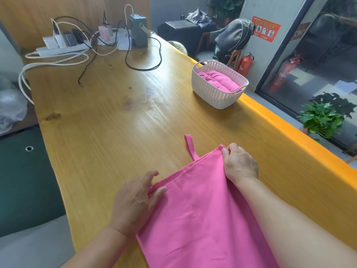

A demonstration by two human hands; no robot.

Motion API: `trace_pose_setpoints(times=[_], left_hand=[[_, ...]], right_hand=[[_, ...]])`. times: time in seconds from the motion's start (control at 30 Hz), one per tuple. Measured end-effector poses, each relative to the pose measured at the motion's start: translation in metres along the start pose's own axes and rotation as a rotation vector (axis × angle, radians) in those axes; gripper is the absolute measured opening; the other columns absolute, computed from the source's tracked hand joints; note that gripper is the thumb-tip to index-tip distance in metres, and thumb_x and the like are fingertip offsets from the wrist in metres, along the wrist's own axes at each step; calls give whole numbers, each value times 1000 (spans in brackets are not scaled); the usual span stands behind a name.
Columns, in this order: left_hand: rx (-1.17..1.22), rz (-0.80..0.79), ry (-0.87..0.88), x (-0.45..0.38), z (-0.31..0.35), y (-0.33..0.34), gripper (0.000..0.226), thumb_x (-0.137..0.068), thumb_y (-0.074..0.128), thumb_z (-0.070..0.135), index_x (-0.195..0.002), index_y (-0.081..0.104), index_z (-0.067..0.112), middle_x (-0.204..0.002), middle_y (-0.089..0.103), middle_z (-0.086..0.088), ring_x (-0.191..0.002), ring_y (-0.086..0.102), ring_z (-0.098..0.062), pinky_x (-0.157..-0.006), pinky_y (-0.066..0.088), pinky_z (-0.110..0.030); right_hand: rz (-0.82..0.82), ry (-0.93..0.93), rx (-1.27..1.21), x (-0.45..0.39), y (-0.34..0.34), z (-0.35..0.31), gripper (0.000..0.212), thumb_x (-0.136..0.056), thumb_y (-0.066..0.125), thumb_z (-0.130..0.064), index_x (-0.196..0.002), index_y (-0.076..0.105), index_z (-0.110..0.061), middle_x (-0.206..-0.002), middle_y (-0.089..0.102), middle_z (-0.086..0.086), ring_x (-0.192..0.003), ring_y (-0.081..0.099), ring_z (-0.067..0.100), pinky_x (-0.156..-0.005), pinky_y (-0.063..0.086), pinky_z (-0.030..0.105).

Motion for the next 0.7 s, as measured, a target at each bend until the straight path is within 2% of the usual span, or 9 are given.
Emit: trace_pose_setpoints(times=[0.07,0.13,0.27,0.43,0.5,0.6,0.7], left_hand=[[84,-32,-2,4,-4,-2,31,-88,45,58,-99,54,30,-76,47,21,-65,46,4,-59,37,-15],[114,-113,24,6,-5,0,27,-88,46,57,-84,55,31,-80,48,20,-73,49,3,-64,40,-17],[93,-307,-48,7,-15,3,20,-84,63,55,-90,56,38,-91,48,21,-84,51,1,-77,43,-20],[-1,-388,-74,4,-20,4,30,-84,68,49,-71,47,33,-86,47,15,-77,51,-5,-70,38,-21],[33,-376,-75,5,-21,1,31,-88,65,44,-69,46,30,-83,49,13,-74,50,-4,-65,34,-17],[129,-280,-155,7,-27,-8,27,-93,60,37,-74,48,23,-71,53,9,-67,50,-6,-61,37,-19],[119,-203,-218,9,-33,-12,27,-95,57,38,-74,46,24,-65,53,7,-62,49,-7,-57,34,-21]], right_hand=[[-19,1,-14,-2,1,1,36,-104,34,-44,-103,54,-14,-114,62,10,-105,58,35,-82,39,39],[-27,-1,-34,-3,1,3,35,-104,35,-43,-103,55,-15,-116,63,10,-106,58,36,-84,40,39],[-35,9,-49,-5,1,6,34,-104,35,-43,-101,55,-16,-116,63,10,-107,58,35,-82,38,38],[-36,26,-62,-6,2,8,33,-104,35,-44,-98,54,-18,-116,63,8,-106,58,35,-78,33,36],[-36,28,-61,-7,3,9,33,-104,34,-44,-96,52,-19,-117,63,9,-106,57,36,-78,33,37],[-23,30,-49,-8,2,9,33,-104,31,-44,-95,50,-19,-115,63,9,-105,57,36,-77,32,36],[6,15,6,-9,3,7,37,-105,29,-44,-98,51,-16,-112,63,10,-102,58,36,-75,32,36]])
Point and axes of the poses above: each hand's wrist, its own x-axis away from the middle knuckle, its own y-axis out of the palm, z = x × y, the point moved 9 cm from there along -x, towards the middle knuckle
